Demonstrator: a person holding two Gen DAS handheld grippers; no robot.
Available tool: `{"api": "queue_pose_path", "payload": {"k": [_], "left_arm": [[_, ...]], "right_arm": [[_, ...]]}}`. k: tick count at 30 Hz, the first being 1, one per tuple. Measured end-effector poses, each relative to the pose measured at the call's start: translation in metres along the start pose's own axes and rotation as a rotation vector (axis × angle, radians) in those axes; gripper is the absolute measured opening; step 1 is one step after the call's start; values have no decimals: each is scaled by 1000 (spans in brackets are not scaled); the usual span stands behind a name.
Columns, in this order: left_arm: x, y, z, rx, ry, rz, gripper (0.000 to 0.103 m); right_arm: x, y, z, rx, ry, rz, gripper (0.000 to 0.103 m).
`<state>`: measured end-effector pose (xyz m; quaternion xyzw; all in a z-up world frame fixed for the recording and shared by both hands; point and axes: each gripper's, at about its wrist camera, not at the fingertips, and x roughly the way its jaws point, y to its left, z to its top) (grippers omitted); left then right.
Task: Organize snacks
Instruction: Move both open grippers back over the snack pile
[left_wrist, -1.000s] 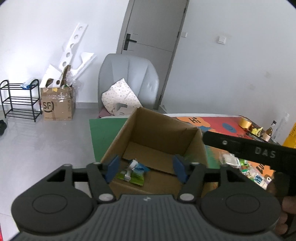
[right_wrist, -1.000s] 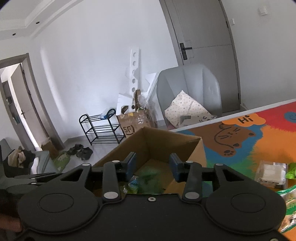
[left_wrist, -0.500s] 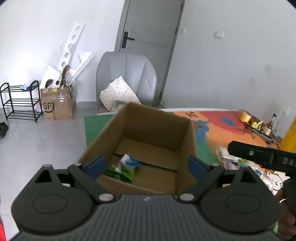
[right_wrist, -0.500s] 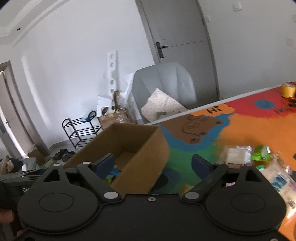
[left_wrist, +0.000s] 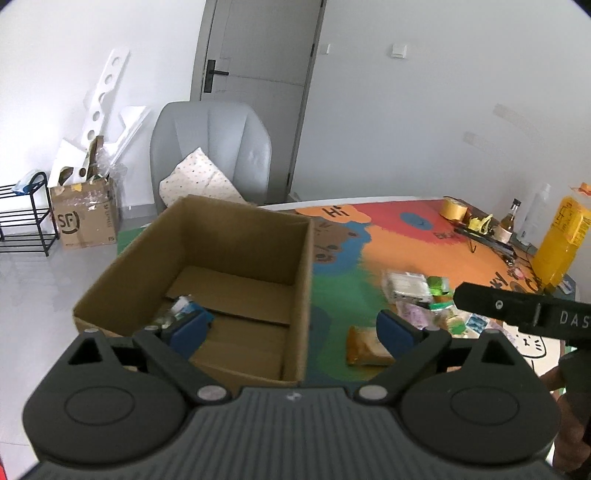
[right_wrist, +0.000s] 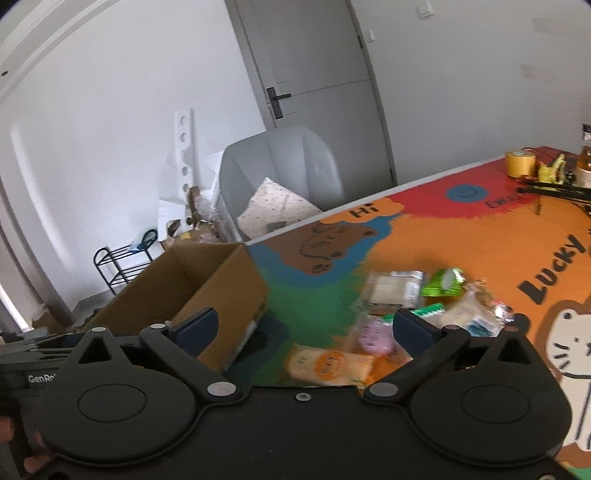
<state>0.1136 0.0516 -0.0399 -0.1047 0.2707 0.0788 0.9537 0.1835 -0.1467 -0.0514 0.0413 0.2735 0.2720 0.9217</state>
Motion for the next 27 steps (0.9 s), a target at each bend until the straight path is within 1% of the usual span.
{"api": "queue_pose_path", "payload": {"k": [6,10,15,19,23,26,27], "left_arm": [[2,-13,0,12,5,-39,97],[4,-26,-1,19,19,-83,97],[8,-42,-7,54,25,-102,97],[7,-49,-13,72,7,-82,96],[0,-50,-10,62,-10,-107,95],[-5,-56,-9,79,-38,-126,93],[-4,-59,-10,84,-32,-139,90]], "right_arm": [[-10,-22,-6,33,0,-26,103],[-15,-32,-13,44,6,-40,103],[-20,-47,-25,64,22,-69,103],[-21,-57,-37,75,37,-90,103],[-20,-64,-47,93,50,-95,103],[-16,-67,-53,103,68,-98,103],[-14,-68,-55,108,74,-99,102]]}}
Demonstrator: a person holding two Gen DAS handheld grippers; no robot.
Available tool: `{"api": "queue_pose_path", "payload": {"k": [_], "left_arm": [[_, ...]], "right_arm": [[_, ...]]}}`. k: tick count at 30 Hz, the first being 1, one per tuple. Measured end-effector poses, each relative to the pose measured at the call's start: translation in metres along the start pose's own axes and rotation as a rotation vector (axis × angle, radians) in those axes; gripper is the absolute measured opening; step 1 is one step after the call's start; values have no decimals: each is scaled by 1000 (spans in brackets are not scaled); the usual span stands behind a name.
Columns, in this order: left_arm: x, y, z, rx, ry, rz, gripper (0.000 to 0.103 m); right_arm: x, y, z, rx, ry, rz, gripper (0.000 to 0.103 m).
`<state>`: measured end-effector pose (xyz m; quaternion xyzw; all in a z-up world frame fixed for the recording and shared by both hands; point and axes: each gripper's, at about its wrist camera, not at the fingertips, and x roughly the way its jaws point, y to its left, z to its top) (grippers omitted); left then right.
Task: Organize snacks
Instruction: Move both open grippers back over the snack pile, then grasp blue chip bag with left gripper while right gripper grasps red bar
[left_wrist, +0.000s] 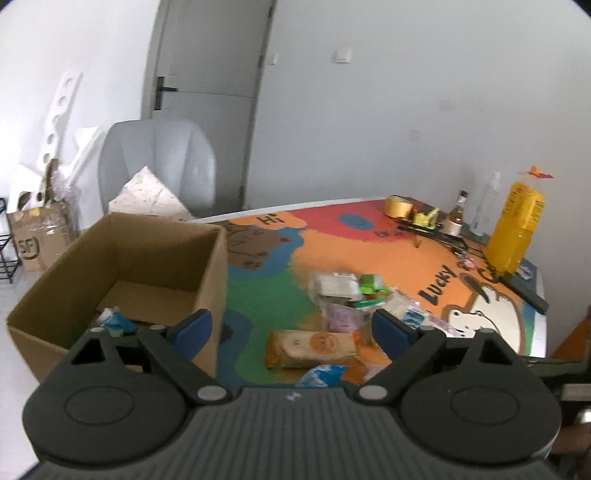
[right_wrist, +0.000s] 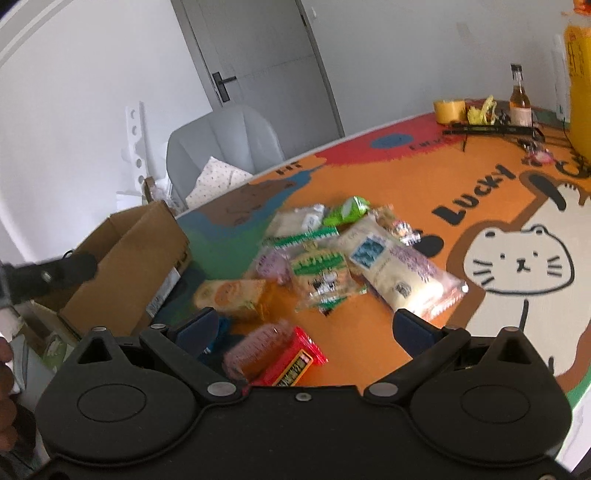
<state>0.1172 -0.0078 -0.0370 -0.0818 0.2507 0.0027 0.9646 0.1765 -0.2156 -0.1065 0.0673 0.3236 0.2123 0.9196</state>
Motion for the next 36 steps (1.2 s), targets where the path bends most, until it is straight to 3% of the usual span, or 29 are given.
{"api": "queue_pose_path", "payload": {"k": [3,7,14,26,32,36], "left_arm": [[8,-4,-4,-6,35,-20,78],[23,-9,-14,-15,85,-57,62],[48,-10,-27,-11,141,-60,58],[80,-17,-42,14,196,-63,57],[88,-12,-48,3,228,-48,42],[84,-8,-49,-16,229,-55,31]], "right_arm": [[5,1,-4,-8,23,-1,96],[10,2,-8,-19,50,-4,78],[20,2,-15,-28,96,-5,53],[7,-13,-16,-33,89,-58,47],[7,-7,-16,-52,90,-61,37],[13,3,-21,-86,118,-17,28]]}}
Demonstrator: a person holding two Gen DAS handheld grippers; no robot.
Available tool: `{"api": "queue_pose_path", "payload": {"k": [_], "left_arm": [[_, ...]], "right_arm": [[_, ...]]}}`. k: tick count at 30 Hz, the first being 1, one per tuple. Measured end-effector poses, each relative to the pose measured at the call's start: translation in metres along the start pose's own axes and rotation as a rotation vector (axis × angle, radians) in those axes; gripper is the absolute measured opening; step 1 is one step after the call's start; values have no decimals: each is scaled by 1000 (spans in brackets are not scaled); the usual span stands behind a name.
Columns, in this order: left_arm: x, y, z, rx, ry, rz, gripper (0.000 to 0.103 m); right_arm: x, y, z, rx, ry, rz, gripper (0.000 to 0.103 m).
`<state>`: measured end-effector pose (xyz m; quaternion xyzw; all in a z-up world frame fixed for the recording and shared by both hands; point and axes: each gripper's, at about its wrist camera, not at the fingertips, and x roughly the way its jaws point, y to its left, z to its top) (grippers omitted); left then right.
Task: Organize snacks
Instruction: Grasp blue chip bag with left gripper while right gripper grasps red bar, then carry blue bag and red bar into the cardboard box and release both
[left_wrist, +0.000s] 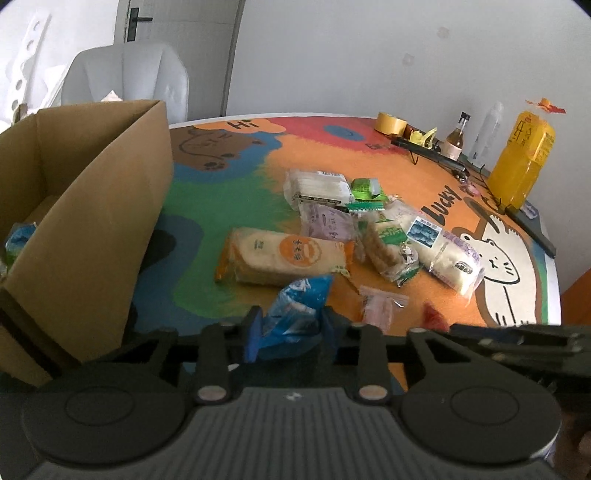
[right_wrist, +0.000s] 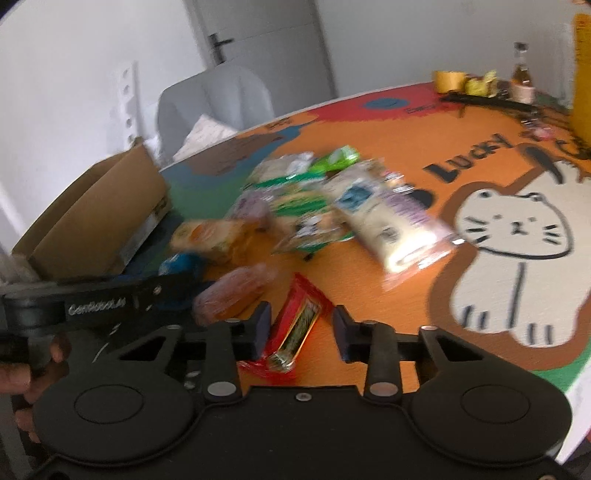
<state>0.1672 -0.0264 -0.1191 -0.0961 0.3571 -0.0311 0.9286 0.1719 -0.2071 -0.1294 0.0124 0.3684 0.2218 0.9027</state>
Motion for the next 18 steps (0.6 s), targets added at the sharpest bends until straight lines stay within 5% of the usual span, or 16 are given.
{"api": "queue_pose_path", "payload": {"k": [2,18], "left_arm": [[-2,1,-1,-4,0,0,31],[-40,3,18,-9,-106,-3,29]], "right_arm": [[2,6,-1,-33,-1,-5,20],[-13,13,19,-23,-87,36,20]]}}
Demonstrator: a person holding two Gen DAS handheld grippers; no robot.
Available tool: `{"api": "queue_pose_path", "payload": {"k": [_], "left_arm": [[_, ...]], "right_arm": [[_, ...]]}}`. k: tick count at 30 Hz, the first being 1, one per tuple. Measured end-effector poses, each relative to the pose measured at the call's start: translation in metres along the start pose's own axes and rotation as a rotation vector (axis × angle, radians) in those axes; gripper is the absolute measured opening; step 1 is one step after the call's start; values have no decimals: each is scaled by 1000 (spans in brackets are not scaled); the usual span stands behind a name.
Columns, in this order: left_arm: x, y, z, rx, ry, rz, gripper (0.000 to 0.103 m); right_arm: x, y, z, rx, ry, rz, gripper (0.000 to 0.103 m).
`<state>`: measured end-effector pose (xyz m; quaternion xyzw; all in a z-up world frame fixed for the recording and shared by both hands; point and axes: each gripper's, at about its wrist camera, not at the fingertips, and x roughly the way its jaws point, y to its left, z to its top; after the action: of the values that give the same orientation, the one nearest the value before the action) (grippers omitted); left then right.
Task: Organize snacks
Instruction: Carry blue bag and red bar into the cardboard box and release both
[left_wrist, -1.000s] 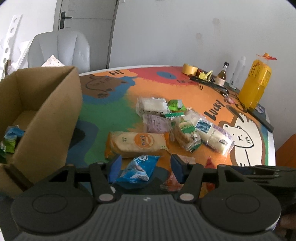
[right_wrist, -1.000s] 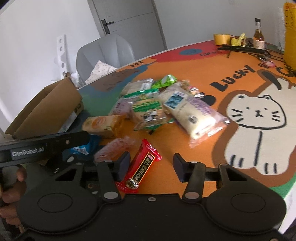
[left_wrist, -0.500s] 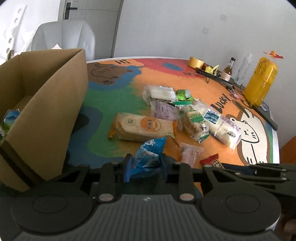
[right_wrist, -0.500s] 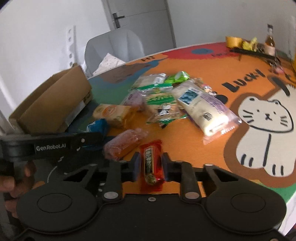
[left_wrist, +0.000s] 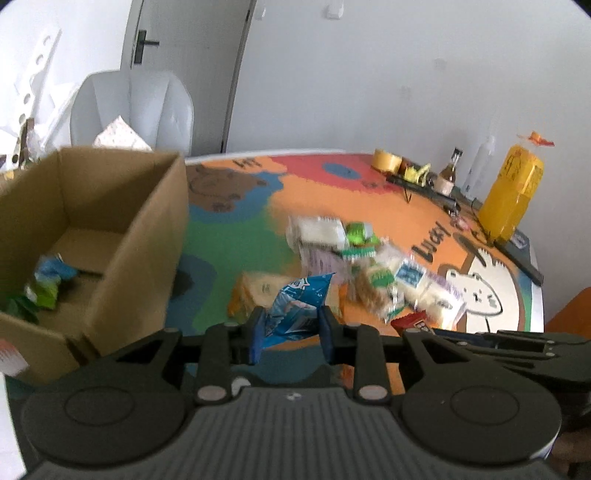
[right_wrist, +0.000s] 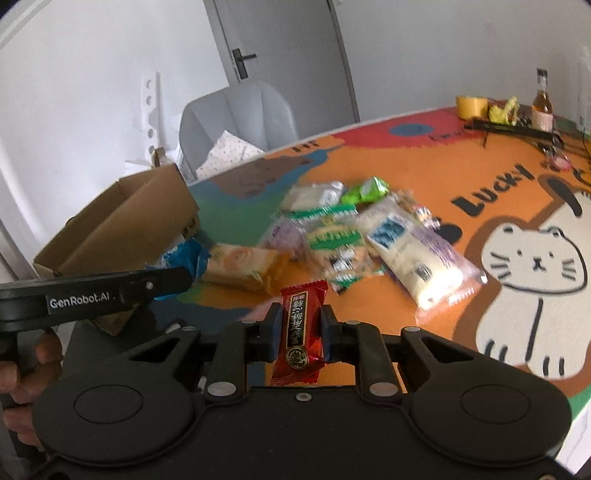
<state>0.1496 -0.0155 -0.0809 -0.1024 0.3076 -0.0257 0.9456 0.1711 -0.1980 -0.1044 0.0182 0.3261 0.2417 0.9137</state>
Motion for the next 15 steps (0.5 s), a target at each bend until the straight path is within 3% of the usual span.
{"api": "queue_pose_path", "payload": {"k": [15], "left_arm": [[-53,15,31,4,-131,52,29]], "right_arm": [[2,37,34,-52,-89,92,20]]}}
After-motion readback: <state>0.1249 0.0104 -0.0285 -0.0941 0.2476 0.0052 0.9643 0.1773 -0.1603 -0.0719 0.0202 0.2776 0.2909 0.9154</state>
